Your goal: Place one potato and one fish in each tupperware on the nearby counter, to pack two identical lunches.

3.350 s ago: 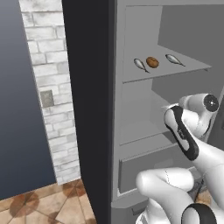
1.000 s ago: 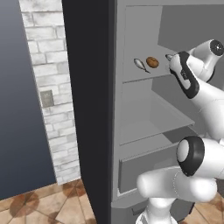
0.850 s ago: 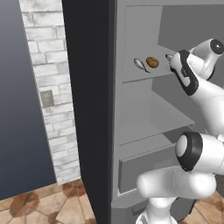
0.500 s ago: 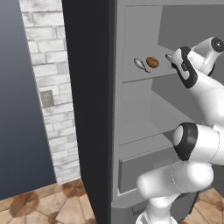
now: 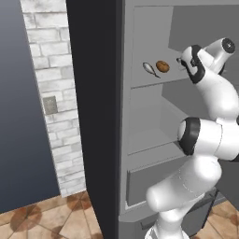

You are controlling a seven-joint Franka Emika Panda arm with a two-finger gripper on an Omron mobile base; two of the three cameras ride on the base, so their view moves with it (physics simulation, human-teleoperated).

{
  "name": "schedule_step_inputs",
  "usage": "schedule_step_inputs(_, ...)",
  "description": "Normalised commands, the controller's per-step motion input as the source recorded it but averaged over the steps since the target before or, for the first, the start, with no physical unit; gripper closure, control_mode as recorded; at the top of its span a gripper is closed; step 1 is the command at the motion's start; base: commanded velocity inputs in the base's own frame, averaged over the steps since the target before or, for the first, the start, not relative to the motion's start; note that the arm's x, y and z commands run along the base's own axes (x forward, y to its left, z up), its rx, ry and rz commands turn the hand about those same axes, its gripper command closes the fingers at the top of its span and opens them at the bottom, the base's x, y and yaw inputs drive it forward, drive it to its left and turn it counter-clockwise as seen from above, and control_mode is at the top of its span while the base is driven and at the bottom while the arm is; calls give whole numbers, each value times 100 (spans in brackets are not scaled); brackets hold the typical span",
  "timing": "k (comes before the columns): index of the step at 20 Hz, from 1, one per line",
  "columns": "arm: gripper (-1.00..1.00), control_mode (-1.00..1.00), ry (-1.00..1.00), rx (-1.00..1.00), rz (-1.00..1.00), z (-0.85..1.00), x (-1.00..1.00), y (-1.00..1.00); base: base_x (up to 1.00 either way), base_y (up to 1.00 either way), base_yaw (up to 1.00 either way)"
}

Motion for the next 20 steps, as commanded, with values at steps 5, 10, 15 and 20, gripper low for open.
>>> schedule_step_inputs(5, -100, -100, 1, 0, 8, -17, 40, -16, 0, 0, 0)
schedule_step_inputs(10, -100, -100, 6, 0, 9, -44, 39, 0, 0, 0, 0)
schedule_step_inputs(15, 100, -100, 8, -4, 6, -79, 16, 36, 0, 0, 0)
schedule_step_inputs(20, 100, -100, -24, -27, 0, -100, -41, 77, 0, 0, 0)
